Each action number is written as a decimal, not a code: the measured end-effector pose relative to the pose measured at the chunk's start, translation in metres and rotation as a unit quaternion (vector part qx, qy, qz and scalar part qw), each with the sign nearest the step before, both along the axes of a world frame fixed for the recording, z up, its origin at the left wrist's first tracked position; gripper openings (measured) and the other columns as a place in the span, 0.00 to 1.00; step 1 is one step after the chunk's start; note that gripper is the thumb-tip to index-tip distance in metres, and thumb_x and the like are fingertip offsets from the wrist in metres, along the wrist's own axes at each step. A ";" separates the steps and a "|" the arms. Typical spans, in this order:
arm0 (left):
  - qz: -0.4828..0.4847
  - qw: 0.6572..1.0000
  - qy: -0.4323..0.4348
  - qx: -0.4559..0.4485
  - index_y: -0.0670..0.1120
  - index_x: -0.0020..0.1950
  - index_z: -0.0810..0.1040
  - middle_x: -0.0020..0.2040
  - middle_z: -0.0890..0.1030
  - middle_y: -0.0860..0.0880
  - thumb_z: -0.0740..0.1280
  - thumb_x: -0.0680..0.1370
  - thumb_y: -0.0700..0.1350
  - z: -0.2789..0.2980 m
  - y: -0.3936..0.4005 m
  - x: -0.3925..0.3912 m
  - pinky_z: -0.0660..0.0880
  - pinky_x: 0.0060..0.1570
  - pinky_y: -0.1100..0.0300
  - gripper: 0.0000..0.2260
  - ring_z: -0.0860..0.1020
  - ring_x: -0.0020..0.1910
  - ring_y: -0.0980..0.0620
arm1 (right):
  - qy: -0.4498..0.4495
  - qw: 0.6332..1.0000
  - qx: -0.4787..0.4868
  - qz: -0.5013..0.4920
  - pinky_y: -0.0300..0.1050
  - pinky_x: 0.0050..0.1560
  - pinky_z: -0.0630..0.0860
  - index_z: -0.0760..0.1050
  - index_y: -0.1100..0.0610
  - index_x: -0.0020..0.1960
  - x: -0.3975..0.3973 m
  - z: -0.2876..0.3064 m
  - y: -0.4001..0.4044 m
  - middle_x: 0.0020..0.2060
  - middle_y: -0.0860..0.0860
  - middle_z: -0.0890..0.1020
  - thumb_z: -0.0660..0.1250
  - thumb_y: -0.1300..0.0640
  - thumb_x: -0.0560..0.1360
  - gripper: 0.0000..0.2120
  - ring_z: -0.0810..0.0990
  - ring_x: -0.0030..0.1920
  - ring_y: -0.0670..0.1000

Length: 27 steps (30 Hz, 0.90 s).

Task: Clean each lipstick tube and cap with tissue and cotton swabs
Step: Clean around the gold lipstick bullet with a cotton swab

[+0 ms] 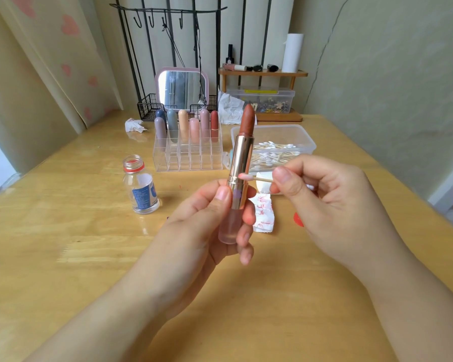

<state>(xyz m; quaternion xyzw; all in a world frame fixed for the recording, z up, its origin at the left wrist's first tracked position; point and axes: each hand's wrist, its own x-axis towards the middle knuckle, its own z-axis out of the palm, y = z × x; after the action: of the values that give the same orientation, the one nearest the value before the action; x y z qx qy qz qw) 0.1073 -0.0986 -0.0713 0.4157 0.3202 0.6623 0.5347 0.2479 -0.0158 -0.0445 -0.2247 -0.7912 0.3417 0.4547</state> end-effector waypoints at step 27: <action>-0.020 0.999 -0.049 0.003 0.40 0.49 0.80 0.33 0.72 0.45 0.61 0.76 0.47 -0.001 0.004 0.000 0.70 0.28 0.59 0.13 0.67 0.27 0.51 | -0.024 0.998 0.043 -0.040 0.29 0.27 0.63 0.72 0.51 0.32 -0.004 -0.001 -0.001 0.23 0.40 0.72 0.61 0.48 0.76 0.15 0.68 0.23 0.42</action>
<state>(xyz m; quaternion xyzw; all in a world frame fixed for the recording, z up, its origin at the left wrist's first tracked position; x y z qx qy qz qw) 0.1070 -0.0948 -0.0722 0.3907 0.2831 0.6720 0.5618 0.2437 -0.0165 -0.0450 -0.2450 -0.8060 0.2834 0.4582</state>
